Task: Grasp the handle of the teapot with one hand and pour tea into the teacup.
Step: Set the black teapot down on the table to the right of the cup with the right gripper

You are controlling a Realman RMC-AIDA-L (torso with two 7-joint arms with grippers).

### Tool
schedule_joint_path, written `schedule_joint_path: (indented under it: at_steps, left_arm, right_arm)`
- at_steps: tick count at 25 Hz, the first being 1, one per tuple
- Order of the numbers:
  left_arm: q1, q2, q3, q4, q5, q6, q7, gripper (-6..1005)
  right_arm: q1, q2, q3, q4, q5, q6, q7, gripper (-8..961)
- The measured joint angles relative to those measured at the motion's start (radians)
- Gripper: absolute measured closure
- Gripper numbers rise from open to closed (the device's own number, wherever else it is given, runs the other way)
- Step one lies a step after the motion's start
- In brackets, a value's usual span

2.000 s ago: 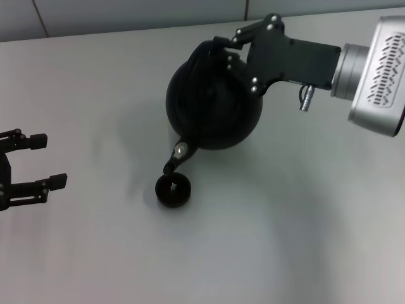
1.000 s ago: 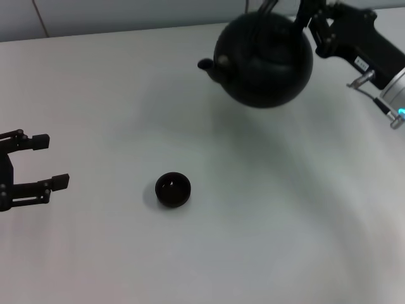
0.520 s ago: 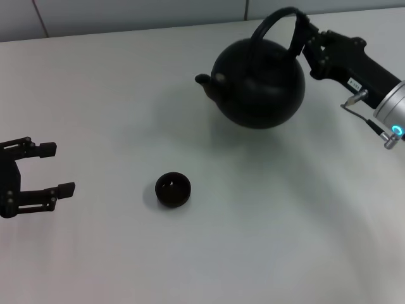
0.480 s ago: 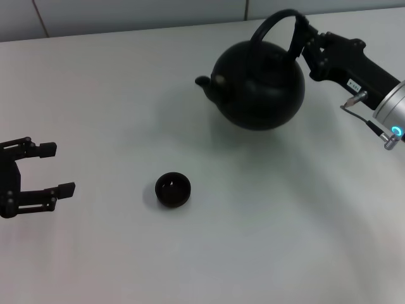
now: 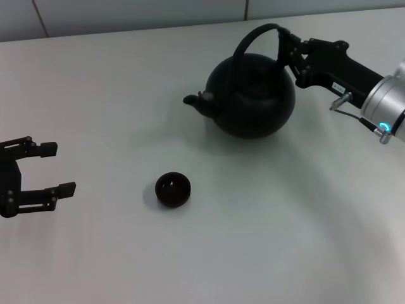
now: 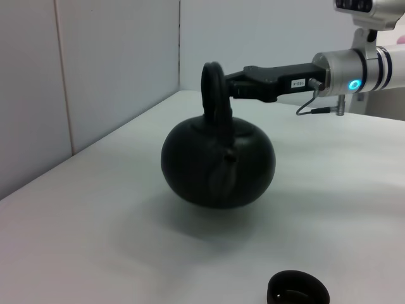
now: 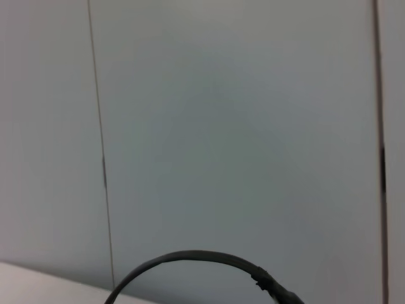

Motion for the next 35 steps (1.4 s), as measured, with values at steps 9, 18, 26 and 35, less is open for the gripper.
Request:
schedule_joint_path:
  at_steps: [9,18,26,35]
  left_arm:
    - [-0.004,-0.003,0.000,0.005,0.000,-0.004,-0.006,185]
    - [-0.014,-0.006,0.000,0.005,0.000,-0.006,-0.005,185]
    - [-0.012,-0.013,0.000,0.005,0.000,-0.006,-0.007,185]
    - [-0.013,-0.016,-0.001,0.006,0.000,-0.002,-0.010,185]
  right_arm:
    - [0.016,-0.001,0.000,0.000,-0.029,0.042,-0.003,890]
    - [0.039,0.003,-0.001,0.011,-0.068,0.086,-0.041,890]
    - [0.040,0.001,-0.002,0.007,-0.070,0.078,-0.041,891]
    - [0.049,0.001,0.000,0.001,-0.099,0.087,-0.040,741]
